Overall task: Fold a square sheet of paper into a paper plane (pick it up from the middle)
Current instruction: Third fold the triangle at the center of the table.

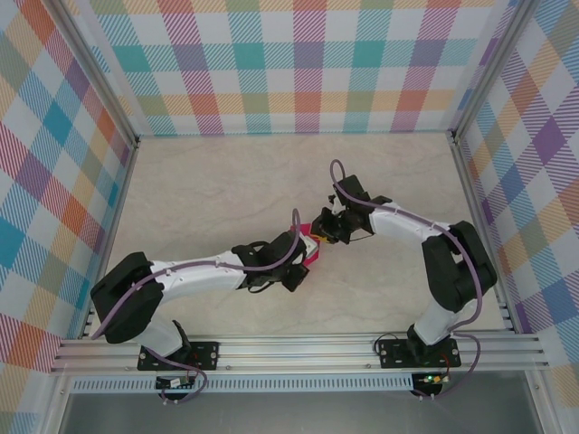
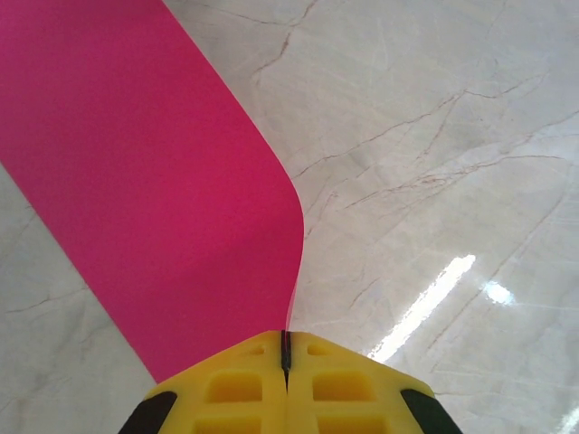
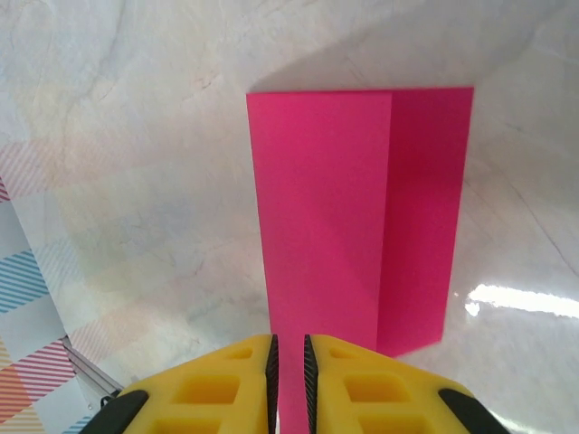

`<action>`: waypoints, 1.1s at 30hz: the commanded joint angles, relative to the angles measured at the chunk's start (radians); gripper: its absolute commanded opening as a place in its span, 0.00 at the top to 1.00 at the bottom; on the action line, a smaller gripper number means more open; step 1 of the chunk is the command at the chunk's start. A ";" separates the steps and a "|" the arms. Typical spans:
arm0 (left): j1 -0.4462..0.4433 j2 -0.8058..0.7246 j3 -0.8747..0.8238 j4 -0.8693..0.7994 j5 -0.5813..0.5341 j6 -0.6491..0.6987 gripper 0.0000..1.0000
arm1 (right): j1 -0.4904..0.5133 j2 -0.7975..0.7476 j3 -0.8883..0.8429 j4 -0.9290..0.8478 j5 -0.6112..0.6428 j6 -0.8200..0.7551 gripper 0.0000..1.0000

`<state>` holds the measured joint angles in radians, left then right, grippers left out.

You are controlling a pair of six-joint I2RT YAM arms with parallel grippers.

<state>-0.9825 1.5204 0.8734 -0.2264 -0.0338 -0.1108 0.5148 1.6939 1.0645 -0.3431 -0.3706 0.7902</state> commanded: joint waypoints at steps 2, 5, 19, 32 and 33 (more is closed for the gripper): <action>0.042 -0.017 -0.005 -0.003 0.143 0.008 1.00 | 0.001 0.093 0.085 -0.068 -0.040 -0.079 0.83; 0.063 -0.011 0.005 -0.019 0.176 0.013 1.00 | 0.005 0.178 0.165 -0.141 -0.045 -0.127 0.84; 0.190 0.087 0.069 -0.090 0.359 0.049 1.00 | 0.011 0.335 0.231 -0.227 0.027 -0.212 0.86; 0.272 0.170 0.132 -0.109 0.416 0.073 1.00 | 0.011 0.340 0.235 -0.232 0.027 -0.238 0.86; 0.274 0.174 0.135 -0.109 0.416 0.076 1.00 | 0.011 0.340 0.234 -0.232 0.025 -0.239 0.86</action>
<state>-0.7254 1.6806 0.9798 -0.3149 0.3561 -0.0586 0.5190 2.0064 1.2907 -0.5262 -0.3637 0.5808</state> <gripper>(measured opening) 0.046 0.140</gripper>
